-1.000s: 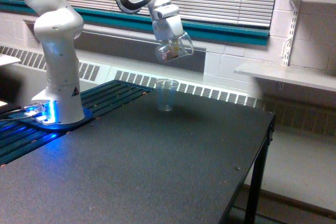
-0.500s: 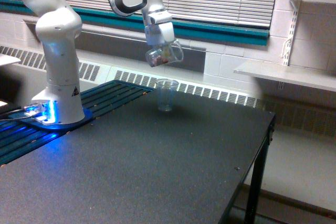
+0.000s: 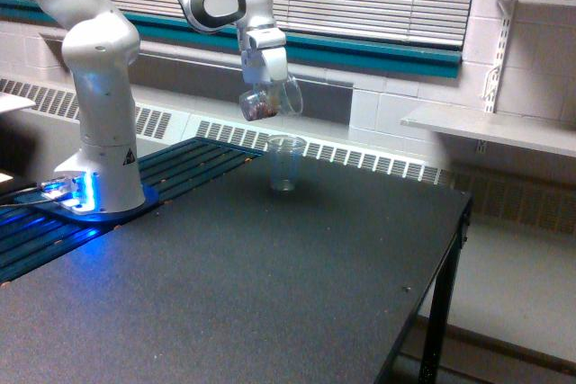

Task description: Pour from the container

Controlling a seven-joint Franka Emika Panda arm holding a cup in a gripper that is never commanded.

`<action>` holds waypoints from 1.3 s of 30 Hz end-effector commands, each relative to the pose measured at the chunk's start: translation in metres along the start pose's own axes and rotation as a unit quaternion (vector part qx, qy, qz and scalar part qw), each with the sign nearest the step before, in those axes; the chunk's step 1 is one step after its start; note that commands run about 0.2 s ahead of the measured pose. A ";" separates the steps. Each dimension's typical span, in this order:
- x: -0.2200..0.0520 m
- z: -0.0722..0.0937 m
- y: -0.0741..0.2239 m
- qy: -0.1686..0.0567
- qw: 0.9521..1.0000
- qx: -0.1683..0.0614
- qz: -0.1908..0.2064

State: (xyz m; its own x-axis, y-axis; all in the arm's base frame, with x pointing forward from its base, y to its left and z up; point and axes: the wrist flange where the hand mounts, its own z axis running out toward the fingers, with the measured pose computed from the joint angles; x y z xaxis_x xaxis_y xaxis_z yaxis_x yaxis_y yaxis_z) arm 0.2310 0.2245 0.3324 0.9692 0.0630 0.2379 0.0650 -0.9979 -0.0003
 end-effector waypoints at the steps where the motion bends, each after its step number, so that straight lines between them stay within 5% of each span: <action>1: -0.017 0.021 -0.001 -0.034 0.999 -0.018 -0.015; 17: -0.021 0.046 -0.019 -0.081 0.995 -0.035 -0.044; 39: 0.000 0.051 -0.046 -0.112 0.987 -0.058 -0.095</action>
State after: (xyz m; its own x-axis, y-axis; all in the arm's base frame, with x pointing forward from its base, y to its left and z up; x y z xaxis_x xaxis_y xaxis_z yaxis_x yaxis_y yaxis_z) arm 0.2380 0.2667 0.2841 0.9798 0.1988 0.0236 0.1945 -0.9732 0.1230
